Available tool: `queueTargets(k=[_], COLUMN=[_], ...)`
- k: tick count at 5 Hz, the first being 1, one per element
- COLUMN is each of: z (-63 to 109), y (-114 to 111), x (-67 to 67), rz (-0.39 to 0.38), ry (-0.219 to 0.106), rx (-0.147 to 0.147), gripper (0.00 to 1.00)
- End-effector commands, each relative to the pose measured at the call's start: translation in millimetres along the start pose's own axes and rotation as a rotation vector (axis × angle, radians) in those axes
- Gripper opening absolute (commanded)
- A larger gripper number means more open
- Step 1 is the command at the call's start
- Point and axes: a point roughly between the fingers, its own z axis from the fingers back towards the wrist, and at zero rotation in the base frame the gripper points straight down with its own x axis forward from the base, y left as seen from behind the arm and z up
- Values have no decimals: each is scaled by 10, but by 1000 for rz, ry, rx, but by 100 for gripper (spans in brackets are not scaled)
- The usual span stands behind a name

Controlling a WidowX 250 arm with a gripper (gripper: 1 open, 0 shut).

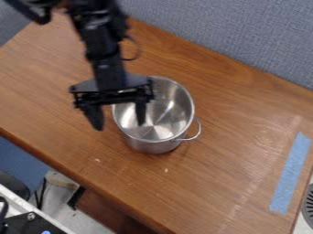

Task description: Move the red object from the metal pot to the table

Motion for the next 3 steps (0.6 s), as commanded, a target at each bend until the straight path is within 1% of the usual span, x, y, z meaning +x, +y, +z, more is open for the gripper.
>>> queueTargets(k=[1,2,3], z=[138,229,-26], y=[-112,-235,-145], x=[-13,-5,-26], rz=[85,180,102], ry=[-28,-40,-13], rx=[-51,-74,-60], gripper=[0,100,0])
